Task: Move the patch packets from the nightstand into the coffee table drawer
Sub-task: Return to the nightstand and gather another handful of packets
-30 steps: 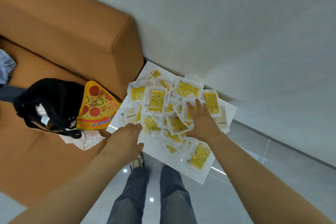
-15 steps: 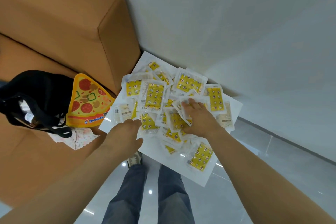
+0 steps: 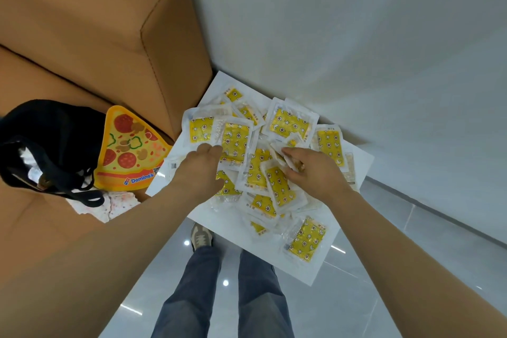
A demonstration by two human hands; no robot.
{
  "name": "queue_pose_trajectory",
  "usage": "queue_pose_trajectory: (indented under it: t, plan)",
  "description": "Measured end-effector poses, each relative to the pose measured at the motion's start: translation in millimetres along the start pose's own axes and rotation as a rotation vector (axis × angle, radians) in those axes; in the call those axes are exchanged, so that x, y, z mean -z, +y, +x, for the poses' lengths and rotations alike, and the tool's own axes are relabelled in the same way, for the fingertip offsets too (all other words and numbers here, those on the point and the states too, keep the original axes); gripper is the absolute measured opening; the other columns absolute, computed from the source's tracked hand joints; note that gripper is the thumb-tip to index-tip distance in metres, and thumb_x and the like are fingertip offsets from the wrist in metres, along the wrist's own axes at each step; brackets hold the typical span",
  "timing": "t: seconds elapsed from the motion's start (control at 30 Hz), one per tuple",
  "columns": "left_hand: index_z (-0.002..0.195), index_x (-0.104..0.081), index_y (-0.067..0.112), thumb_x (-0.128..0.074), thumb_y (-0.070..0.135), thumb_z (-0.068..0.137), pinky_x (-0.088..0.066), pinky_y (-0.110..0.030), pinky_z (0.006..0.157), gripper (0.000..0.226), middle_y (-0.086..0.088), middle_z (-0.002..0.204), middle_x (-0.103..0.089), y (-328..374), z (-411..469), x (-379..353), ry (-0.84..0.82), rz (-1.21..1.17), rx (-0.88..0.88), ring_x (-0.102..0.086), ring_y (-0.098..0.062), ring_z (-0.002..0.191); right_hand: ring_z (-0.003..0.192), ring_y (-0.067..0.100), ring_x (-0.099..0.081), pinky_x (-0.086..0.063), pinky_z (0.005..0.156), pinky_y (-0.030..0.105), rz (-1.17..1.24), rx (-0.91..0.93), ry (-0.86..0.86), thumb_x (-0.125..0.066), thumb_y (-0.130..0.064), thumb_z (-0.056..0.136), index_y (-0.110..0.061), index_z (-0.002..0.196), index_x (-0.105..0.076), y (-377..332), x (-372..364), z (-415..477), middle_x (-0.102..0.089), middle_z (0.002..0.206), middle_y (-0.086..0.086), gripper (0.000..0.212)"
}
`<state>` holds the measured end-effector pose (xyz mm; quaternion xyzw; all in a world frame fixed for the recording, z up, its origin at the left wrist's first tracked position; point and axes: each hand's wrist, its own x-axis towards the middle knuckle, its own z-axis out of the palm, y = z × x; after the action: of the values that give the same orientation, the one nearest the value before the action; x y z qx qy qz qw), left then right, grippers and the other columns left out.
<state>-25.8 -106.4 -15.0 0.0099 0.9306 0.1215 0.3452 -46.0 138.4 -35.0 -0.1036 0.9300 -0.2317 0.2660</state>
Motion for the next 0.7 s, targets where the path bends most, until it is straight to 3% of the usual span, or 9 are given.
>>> queue_pose_trajectory:
  t: [0.2,0.43,0.57,0.7]
  plan:
    - [0.144,-0.03,0.015,-0.074,0.038,0.076,-0.041,-0.039,0.102,0.084,-0.01,0.148,-0.027,16.6,16.4,-11.5,-0.062,-0.087,-0.057,-0.042,-0.034,0.125,0.111,0.016,-0.058,-0.048,0.093,0.031,0.139,-0.096,-0.08,-0.069,-0.038,0.083,-0.025,0.14,-0.045,5.0,-6.1,1.1,-0.059,0.127,-0.002,0.064]
    - [0.149,-0.013,0.018,-0.076,0.051,0.07,-0.031,-0.041,0.111,0.106,-0.013,0.154,-0.004,25.0,16.0,-29.1,-0.1,-0.118,-0.027,-0.031,-0.037,0.136,0.109,0.018,-0.057,-0.05,0.093,0.038,0.323,-0.206,-0.083,-0.07,-0.03,0.081,-0.026,0.138,-0.045,12.6,-9.4,1.5,-0.059,0.118,-0.003,0.062]
    - [0.151,-0.002,0.025,-0.075,0.061,0.063,-0.019,-0.045,0.115,0.12,-0.01,0.154,0.003,30.4,16.6,-35.8,-0.109,-0.14,0.011,-0.014,-0.039,0.141,0.118,0.019,-0.053,-0.041,0.092,0.027,0.253,-0.197,-0.049,-0.069,-0.033,0.081,-0.021,0.139,-0.044,9.5,-13.0,3.8,-0.056,0.132,-0.002,0.064]
    - [0.152,0.0,0.024,-0.074,0.062,0.063,-0.017,-0.044,0.116,0.121,-0.011,0.152,0.004,35.3,18.6,-35.4,-0.102,-0.127,0.037,-0.013,-0.041,0.14,0.13,0.018,-0.043,-0.037,0.103,0.033,0.219,-0.201,-0.077,-0.073,-0.047,0.075,-0.022,0.144,-0.036,9.0,-20.0,4.1,-0.044,0.142,-0.001,0.082]
